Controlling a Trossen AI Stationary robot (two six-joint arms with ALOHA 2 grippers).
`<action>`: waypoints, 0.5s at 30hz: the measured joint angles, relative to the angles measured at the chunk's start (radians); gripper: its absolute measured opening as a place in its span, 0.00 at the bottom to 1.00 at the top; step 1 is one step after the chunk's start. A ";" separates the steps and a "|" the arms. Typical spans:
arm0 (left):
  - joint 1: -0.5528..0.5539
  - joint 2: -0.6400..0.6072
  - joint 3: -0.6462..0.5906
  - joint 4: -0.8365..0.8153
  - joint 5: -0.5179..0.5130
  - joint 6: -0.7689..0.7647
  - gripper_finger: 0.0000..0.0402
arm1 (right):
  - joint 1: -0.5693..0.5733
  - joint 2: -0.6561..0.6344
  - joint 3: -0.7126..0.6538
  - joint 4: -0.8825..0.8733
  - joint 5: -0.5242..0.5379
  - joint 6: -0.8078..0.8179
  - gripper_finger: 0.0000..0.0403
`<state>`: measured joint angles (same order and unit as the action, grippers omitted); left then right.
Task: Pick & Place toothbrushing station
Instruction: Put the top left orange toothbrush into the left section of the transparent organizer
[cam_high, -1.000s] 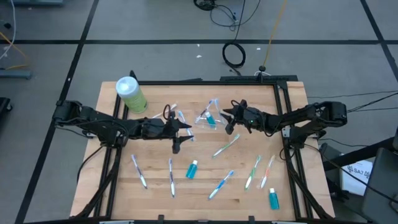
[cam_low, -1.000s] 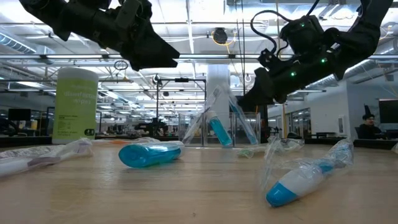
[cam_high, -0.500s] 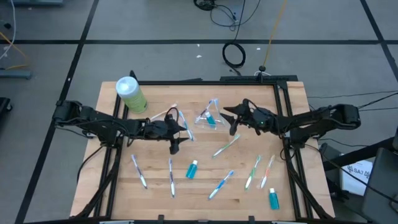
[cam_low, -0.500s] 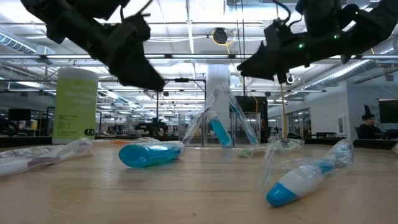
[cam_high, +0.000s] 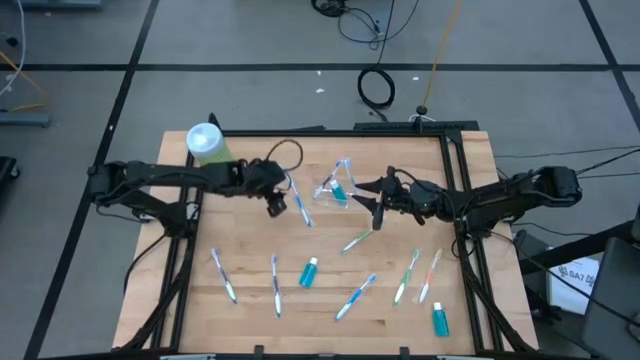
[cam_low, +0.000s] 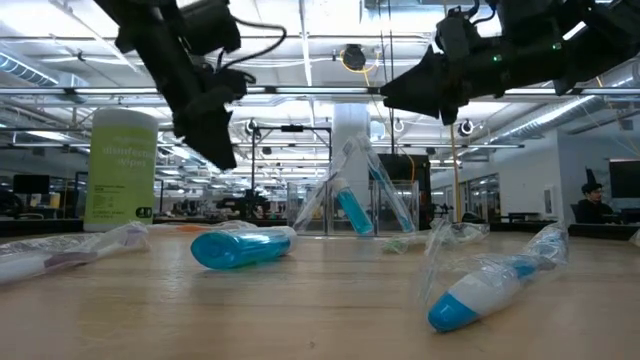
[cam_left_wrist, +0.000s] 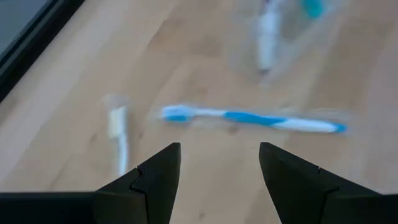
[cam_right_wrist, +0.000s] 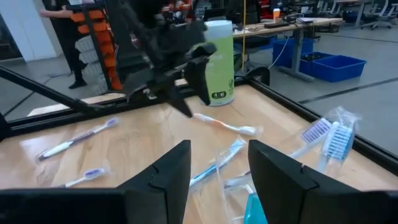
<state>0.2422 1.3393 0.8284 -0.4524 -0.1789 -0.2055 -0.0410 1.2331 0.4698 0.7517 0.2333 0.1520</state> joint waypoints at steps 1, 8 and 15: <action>0.017 0.005 0.000 -0.008 0.000 0.000 0.56 | 0.000 0.000 0.000 0.000 0.000 0.000 0.37; 0.091 0.078 0.000 0.005 -0.001 0.018 0.56 | 0.000 0.000 0.000 0.003 -0.002 0.000 0.38; 0.159 0.193 0.000 0.037 0.027 0.125 0.56 | 0.000 0.000 0.000 0.008 -0.001 0.000 0.37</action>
<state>0.4011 1.5325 0.8283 -0.4157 -0.1521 -0.0803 -0.0410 1.2333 0.4698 0.7601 0.2321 0.1524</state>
